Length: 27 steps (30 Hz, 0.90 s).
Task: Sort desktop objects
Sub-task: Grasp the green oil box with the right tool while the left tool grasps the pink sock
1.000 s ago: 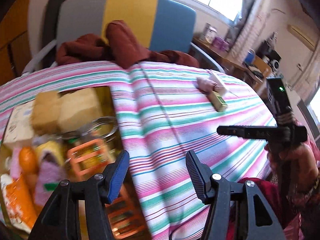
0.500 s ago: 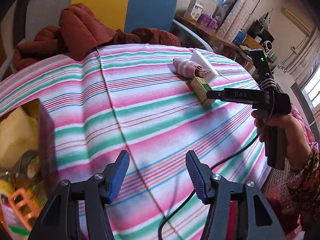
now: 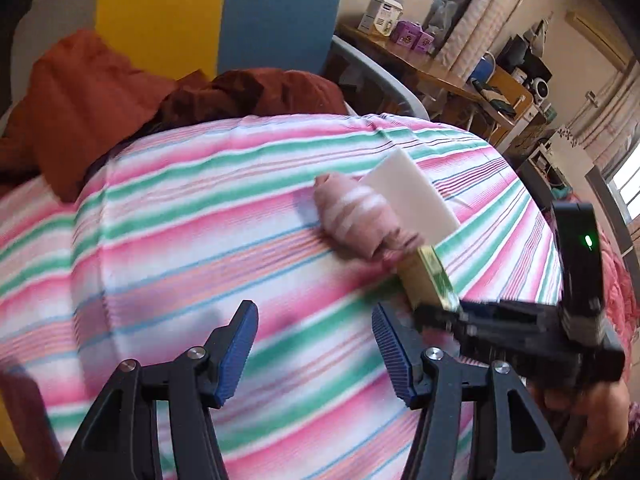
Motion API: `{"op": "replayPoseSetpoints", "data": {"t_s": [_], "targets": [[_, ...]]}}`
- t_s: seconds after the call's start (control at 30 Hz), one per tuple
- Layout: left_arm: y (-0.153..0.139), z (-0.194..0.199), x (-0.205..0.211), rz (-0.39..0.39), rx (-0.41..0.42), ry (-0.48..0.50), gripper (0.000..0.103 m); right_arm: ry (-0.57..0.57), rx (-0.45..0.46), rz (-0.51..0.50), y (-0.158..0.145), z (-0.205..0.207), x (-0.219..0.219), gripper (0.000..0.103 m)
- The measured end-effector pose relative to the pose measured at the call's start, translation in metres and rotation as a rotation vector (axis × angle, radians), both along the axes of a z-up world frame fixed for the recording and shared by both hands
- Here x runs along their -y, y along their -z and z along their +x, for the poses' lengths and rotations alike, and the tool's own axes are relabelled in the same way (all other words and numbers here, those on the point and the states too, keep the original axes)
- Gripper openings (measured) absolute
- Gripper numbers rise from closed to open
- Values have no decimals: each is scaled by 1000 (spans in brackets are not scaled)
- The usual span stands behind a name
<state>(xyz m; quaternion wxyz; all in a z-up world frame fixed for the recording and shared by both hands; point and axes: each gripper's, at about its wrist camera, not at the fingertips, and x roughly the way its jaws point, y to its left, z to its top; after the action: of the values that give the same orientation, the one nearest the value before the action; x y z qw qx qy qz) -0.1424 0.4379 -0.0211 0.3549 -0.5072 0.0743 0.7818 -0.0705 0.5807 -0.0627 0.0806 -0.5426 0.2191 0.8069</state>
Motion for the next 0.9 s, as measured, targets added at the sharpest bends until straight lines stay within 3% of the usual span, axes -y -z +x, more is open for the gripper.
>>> {"op": "replayPoseSetpoints", "data": {"t_s": [0.17, 0.43, 0.53, 0.63, 0.67, 0.9], "targets": [[10, -21, -50, -15, 30, 51, 63, -26, 18, 13, 0, -3, 0, 32], [39, -52, -70, 8, 187, -60, 64, -38, 27, 3, 1, -4, -2, 32], [49, -53, -71, 15, 195, -66, 64, -43, 28, 12, 1, -5, 1, 32], [49, -45, -72, -10, 119, -29, 49, -38, 26, 6, 0, -5, -2, 32], [49, -41, -71, 2, 116, 12, 36, -37, 25, 4, 0, -5, -2, 32], [51, -32, -33, 57, 167, -8, 25, -45, 18, 16, -2, -5, -6, 32]]}}
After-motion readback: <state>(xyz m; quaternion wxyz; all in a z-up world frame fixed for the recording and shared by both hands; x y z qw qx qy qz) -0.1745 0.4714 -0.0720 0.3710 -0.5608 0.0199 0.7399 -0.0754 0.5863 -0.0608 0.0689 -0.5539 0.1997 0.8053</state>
